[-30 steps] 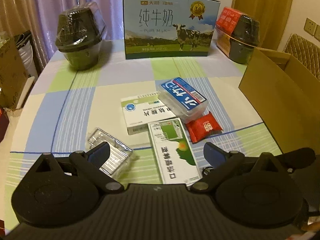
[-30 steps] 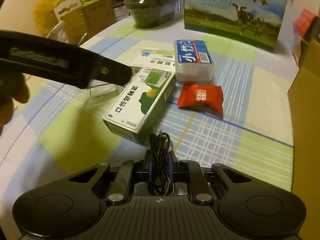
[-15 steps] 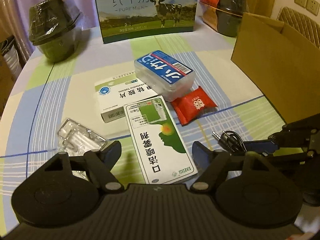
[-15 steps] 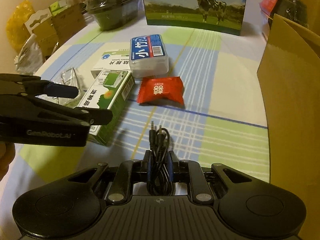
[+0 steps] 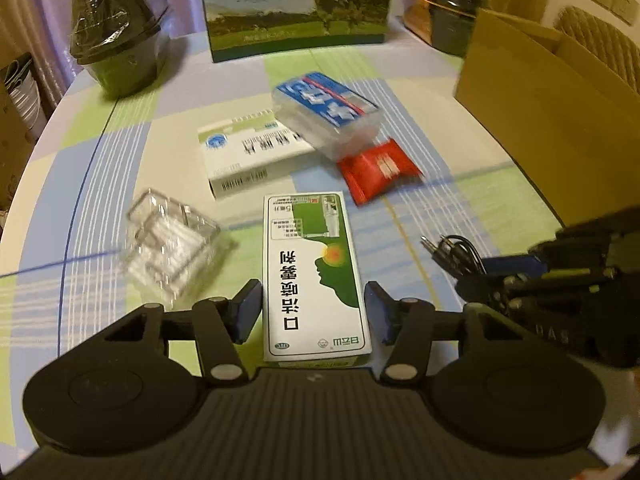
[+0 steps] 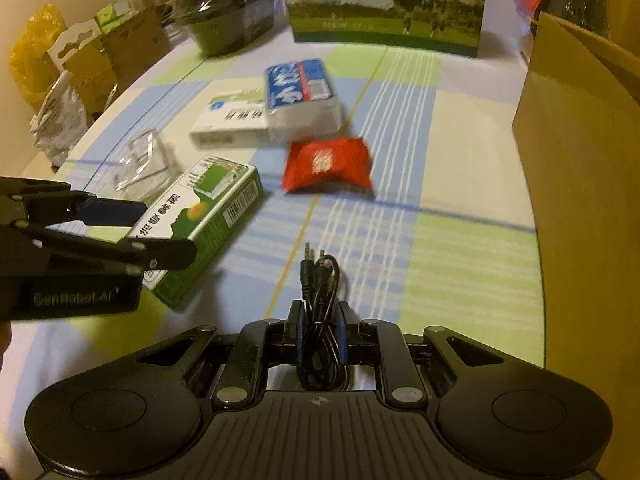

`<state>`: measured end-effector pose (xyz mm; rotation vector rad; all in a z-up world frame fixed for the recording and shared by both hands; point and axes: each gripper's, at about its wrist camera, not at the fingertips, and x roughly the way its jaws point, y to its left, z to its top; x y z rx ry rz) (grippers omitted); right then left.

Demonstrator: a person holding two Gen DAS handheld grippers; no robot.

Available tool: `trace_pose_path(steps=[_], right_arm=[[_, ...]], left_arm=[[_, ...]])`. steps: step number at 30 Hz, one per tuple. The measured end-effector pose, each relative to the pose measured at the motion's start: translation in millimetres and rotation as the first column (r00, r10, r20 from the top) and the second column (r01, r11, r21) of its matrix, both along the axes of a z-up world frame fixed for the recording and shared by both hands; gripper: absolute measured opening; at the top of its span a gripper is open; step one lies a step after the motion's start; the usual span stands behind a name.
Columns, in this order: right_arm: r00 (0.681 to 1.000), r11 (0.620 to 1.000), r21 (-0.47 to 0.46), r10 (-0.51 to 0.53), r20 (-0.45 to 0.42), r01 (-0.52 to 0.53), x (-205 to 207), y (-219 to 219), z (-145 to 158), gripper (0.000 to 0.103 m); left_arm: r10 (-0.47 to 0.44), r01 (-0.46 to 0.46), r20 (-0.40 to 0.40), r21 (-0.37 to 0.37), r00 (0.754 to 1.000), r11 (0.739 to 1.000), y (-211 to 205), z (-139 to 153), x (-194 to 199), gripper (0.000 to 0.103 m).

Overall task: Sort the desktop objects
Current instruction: 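Grasp the green-white mouthwash box with the left gripper while the right grasps the black cable, then lift and carry the mouthwash box and cable with both grippers to the cardboard box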

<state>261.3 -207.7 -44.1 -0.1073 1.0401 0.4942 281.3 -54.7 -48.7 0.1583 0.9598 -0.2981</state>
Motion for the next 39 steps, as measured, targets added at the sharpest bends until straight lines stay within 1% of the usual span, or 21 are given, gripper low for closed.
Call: trace_pose_path(steps=[2, 6, 10, 14, 16, 17, 18, 20, 21, 24, 26, 28, 32, 34, 35, 36, 37, 38, 39], right_arm=[[1.0, 1.0, 0.011, -0.006, -0.016, 0.006, -12.4, -2.3, 3.2, 0.012], [1.0, 1.0, 0.019, -0.01, -0.017, 0.01, -41.3, -2.9, 12.4, 0.012], [0.999, 0.999, 0.024, -0.028, -0.031, 0.028, -70.5, -7.8, 15.3, 0.012], [0.998, 0.998, 0.051, -0.041, -0.054, 0.043, -91.0, -17.9, 13.3, 0.012], [0.998, 0.997, 0.054, -0.049, -0.047, 0.051, -98.6, -23.5, 13.4, 0.018], [0.998, 0.998, 0.05, -0.048, -0.038, 0.049, -101.1, -25.3, 13.3, 0.027], [0.999, 0.998, 0.047, -0.045, -0.027, 0.046, -103.5, -26.7, 13.2, 0.039], [0.999, 0.998, 0.046, -0.037, -0.002, 0.037, -106.4, -28.3, 12.3, 0.05], [0.999, 0.998, 0.045, -0.036, 0.005, 0.035, -106.3, -29.5, 11.1, 0.051], [0.999, 0.997, 0.056, -0.047, 0.019, 0.046, -102.1, -32.1, 7.4, 0.051], [0.999, 0.997, 0.071, -0.044, 0.024, 0.042, -99.6, -30.5, 6.1, 0.051], [0.999, 0.997, 0.072, -0.016, 0.031, 0.014, -98.4, -24.5, 4.2, 0.051], [0.996, 0.998, 0.034, 0.056, 0.073, -0.058, -99.7, -10.8, -1.9, 0.05], [0.993, 0.997, 0.016, 0.078, 0.092, -0.08, -100.0, -6.0, -3.4, 0.047], [0.992, 0.996, 0.008, 0.083, 0.099, -0.085, -99.9, -4.0, -3.9, 0.041], [0.991, 0.996, -0.004, 0.087, 0.105, -0.087, -100.1, -2.2, -4.6, 0.033], [0.99, 0.996, -0.017, 0.089, 0.109, -0.087, -99.9, -0.9, -5.0, 0.028], [0.99, 0.996, -0.027, 0.09, 0.111, -0.087, -99.5, 0.5, -5.1, 0.017], [0.99, 0.996, -0.028, 0.088, 0.107, -0.085, -99.0, 0.6, -5.0, 0.016]], left_arm=[[-0.019, 0.019, -0.003, 0.008, 1.0, 1.0, 0.8, 0.4, -15.5, 0.051], [-0.034, 0.034, -0.005, 0.017, 0.999, 0.999, 3.6, 4.6, -46.9, 0.051], [-0.04, 0.04, 0.008, 0.005, 0.999, 0.999, 5.0, 14.2, -86.6, 0.051], [-0.051, 0.051, -0.01, -0.01, 0.999, 0.999, 3.6, 13.2, -120.2, 0.051], [-0.054, 0.054, -0.011, -0.009, 0.998, 0.998, 4.5, 12.1, -129.9, 0.051], [-0.051, 0.051, -0.006, -0.008, 0.999, 0.999, 5.7, 11.9, -132.9, 0.051], [-0.048, 0.048, -0.003, -0.007, 0.999, 0.999, 6.9, 11.4, -133.8, 0.052], [-0.038, 0.038, 0.004, -0.015, 0.999, 0.999, 10.5, 11.9, -132.8, 0.056], [-0.029, 0.029, 0.007, -0.02, 1.0, 0.999, 12.5, 12.2, -131.4, 0.057], [-0.011, 0.012, 0.006, -0.044, 1.0, 0.999, 16.2, 11.0, -126.7, 0.058], [-0.018, 0.019, 0.005, -0.048, 1.0, 0.999, 14.6, 9.6, -124.6, 0.062], [-0.026, 0.026, 0.005, -0.043, 1.0, 0.999, 12.2, 7.4, -122.6, 0.062], [-0.028, 0.028, 0.001, -0.036, 1.0, 0.999, 11.6, 3.0, -119.5, 0.067], [-0.027, 0.026, -0.005, -0.041, 1.0, 0.999, 12.7, 1.0, -117.4, 0.067], [-0.027, 0.027, -0.005, -0.041, 1.0, 0.999, 12.8, 0.4, -116.9, 0.067], [-0.027, 0.027, -0.005, -0.041, 1.0, 0.999, 12.8, 0.0, -116.6, 0.067], [-0.028, 0.028, -0.004, -0.041, 1.0, 0.999, 12.5, -0.3, -116.2, 0.067], [-0.029, 0.029, -0.003, -0.04, 1.0, 0.999, 12.2, -0.7, -115.7, 0.067], [-0.03, 0.03, -0.003, -0.039, 1.0, 0.999, 11.8, -1.2, -115.0, 0.067]])
